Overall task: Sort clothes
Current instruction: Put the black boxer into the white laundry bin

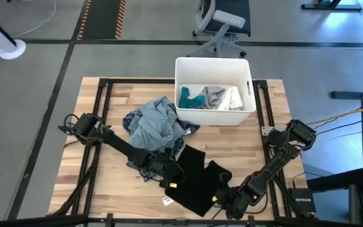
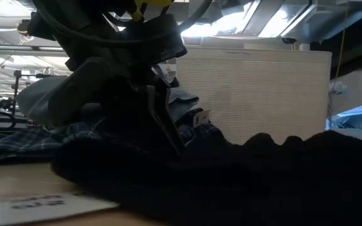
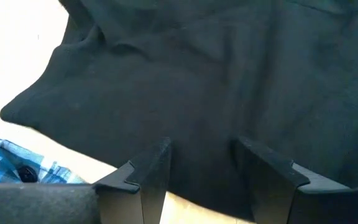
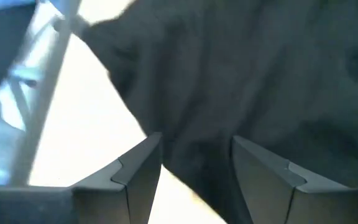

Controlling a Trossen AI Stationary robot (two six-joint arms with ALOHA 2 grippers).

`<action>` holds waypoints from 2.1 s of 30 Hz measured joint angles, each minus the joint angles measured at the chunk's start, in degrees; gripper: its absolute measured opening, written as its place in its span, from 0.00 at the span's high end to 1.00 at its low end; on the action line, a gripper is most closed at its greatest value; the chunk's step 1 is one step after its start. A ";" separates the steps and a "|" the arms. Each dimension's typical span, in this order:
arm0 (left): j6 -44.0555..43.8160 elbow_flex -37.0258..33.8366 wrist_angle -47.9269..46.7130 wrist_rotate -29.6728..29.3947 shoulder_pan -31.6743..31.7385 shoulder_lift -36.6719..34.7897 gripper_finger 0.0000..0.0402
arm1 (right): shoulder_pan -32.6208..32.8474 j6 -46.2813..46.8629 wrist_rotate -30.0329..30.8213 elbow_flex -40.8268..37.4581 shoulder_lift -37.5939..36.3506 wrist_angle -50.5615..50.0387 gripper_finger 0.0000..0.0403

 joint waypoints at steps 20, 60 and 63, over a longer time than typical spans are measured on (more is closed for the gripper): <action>-0.10 -0.09 0.35 -0.14 -0.61 0.11 0.56 | 6.96 -19.73 6.52 10.23 5.78 -10.16 0.48; -0.55 -0.18 2.51 0.09 -0.66 0.24 0.56 | -5.68 -41.04 14.62 33.14 13.11 -36.55 0.98; -0.55 -0.18 2.54 0.07 -0.66 0.24 0.56 | -8.95 -47.59 14.69 33.84 13.09 -34.76 0.98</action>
